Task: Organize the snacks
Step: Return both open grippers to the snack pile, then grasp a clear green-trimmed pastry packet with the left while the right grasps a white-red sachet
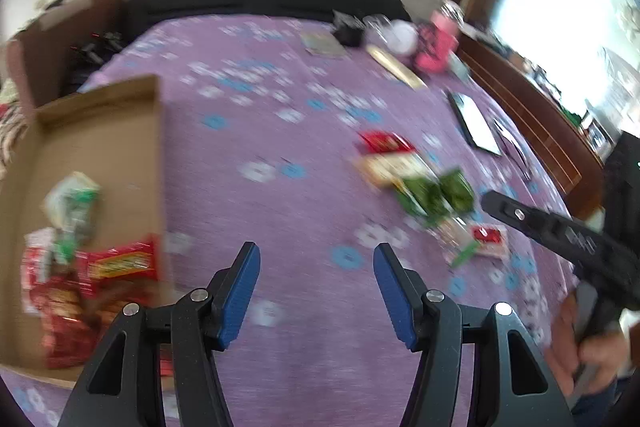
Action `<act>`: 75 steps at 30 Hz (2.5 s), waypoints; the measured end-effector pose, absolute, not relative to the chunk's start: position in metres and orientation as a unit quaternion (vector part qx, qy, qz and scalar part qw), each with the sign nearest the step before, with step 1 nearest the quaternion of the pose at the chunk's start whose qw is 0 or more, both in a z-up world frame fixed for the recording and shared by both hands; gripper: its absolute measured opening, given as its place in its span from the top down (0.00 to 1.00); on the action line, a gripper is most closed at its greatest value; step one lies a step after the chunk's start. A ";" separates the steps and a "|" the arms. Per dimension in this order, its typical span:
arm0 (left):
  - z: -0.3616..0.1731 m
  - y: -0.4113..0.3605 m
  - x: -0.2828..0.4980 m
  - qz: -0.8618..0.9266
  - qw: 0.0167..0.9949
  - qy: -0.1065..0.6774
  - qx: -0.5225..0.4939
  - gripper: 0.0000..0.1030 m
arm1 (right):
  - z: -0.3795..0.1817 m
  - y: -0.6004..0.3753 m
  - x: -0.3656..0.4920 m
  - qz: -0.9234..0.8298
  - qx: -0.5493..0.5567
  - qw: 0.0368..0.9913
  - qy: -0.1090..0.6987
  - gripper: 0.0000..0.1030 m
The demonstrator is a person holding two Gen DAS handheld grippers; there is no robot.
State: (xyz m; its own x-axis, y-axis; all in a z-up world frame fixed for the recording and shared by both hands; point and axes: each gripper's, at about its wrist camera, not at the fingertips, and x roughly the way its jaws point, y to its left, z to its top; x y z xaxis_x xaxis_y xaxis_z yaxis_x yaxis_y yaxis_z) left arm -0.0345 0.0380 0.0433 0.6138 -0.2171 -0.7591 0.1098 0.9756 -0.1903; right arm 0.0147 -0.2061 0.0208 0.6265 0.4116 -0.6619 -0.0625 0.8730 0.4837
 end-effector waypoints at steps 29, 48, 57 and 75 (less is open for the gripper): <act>0.030 -0.009 -0.024 -0.128 0.876 0.465 -0.031 0.40 | 0.005 -0.198 -0.019 0.210 0.157 0.849 0.458 0.59; 0.014 -0.085 0.015 -0.140 0.860 0.490 0.009 0.42 | 0.016 -0.263 -0.064 0.136 0.208 0.871 0.423 0.59; 0.013 -0.041 0.002 -0.124 0.871 0.476 0.021 0.70 | 0.010 -0.235 -0.065 0.145 0.162 0.863 0.457 0.59; 0.010 -0.008 -0.001 -0.150 0.877 0.456 -0.031 0.70 | 0.001 -0.160 -0.029 0.080 -0.018 0.890 0.449 0.61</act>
State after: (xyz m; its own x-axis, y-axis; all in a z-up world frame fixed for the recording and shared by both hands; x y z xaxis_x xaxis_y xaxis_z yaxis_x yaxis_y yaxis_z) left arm -0.0014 -0.0080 0.0102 0.5394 -0.2922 -0.7898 0.2349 0.9529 -0.1921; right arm -0.0295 -0.1603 0.0014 0.5840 0.1261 -0.8019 -0.1579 0.9866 0.0402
